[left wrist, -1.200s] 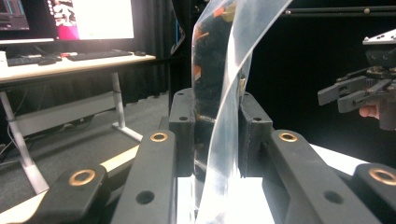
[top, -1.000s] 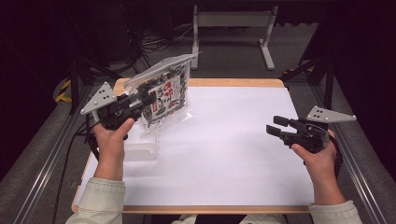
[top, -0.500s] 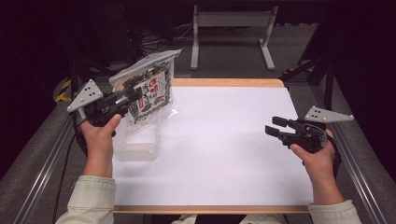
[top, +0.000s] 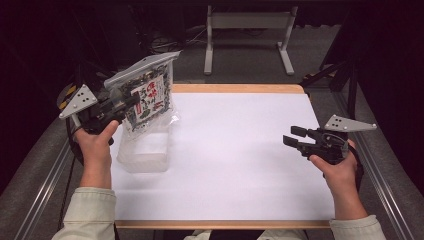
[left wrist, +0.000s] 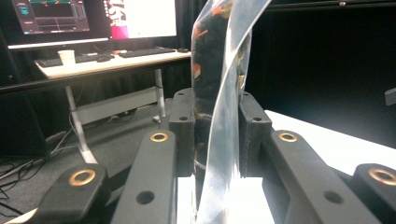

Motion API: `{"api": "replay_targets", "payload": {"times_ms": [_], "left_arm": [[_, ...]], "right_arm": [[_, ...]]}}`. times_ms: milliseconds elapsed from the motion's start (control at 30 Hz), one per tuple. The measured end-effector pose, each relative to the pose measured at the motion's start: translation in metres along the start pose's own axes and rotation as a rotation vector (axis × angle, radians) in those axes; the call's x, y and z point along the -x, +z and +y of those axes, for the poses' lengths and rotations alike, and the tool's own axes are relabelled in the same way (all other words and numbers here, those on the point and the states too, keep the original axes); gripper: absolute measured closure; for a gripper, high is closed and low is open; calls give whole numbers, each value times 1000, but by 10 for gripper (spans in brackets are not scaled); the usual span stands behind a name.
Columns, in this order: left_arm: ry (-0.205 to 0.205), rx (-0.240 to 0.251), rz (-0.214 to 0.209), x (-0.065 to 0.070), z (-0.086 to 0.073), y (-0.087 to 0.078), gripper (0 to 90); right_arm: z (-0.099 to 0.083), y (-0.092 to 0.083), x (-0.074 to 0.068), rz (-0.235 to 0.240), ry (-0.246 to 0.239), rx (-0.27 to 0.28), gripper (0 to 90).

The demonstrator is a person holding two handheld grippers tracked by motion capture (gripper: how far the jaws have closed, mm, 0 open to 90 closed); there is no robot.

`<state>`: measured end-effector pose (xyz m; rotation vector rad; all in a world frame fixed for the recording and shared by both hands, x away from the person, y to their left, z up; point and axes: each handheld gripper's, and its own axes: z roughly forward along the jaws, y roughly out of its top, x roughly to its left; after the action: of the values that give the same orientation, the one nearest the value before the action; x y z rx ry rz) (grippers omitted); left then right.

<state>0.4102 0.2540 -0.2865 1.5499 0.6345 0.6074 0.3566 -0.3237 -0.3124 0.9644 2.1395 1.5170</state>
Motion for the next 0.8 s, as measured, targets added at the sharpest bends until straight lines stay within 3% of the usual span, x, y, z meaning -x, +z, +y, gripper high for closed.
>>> {"api": "replay_targets", "payload": {"times_ms": [500,800], "left_arm": [[-37,20,9,-19,-21,-5,727],[-40,25,19,-25,-37,-5,727]], "right_arm": [[-7,-5,0,-27,20,-13,486],[-11,2,-1,-20,17,-38,484]]}}
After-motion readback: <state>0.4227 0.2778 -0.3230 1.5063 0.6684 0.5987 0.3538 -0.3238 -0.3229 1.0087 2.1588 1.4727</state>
